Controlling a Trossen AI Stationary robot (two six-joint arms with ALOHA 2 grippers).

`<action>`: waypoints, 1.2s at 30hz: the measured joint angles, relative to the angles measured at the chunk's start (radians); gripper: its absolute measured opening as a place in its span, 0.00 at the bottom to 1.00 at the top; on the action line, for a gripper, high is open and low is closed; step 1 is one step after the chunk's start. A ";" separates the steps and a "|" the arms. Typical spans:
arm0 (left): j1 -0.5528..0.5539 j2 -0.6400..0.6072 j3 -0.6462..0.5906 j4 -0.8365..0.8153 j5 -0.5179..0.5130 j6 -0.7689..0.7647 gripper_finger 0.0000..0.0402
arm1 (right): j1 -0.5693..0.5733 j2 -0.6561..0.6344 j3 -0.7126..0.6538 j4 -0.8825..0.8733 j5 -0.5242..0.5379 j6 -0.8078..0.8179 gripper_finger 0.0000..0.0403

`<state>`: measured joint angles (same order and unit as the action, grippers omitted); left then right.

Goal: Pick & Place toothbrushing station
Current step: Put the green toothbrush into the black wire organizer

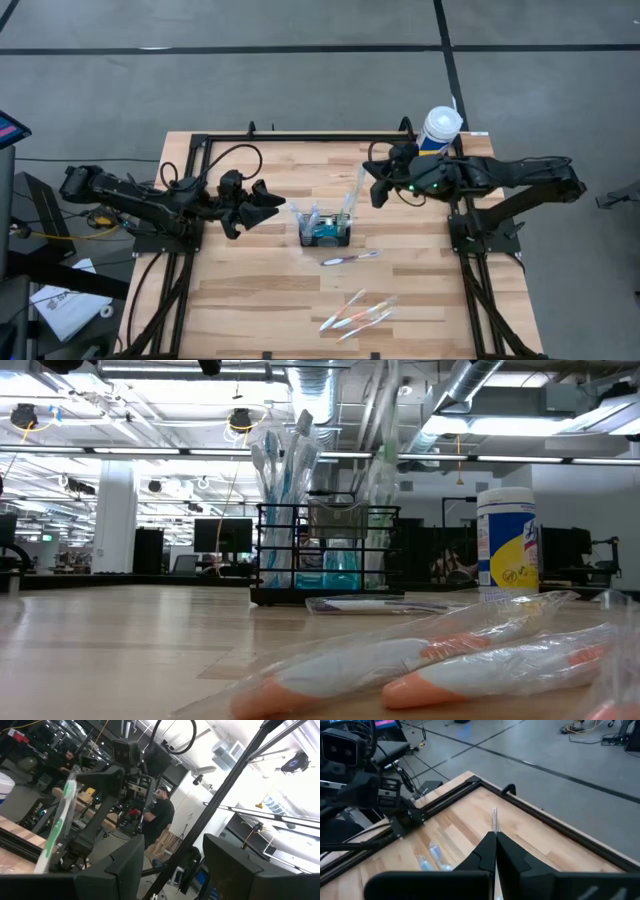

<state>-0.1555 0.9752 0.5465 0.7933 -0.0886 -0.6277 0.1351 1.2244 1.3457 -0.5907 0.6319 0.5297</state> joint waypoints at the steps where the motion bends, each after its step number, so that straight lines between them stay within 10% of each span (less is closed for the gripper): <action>1: 0.000 0.000 0.000 0.000 0.000 0.000 0.49 | -0.003 -0.001 0.000 0.000 0.000 -0.005 0.00; 36: 0.000 0.000 0.000 -0.002 0.018 -0.005 0.49 | -0.035 0.177 0.000 0.065 -0.073 -0.024 0.00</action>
<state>-0.1555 0.9752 0.5465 0.7909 -0.0711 -0.6327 0.0999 1.4014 1.3454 -0.5262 0.5591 0.5060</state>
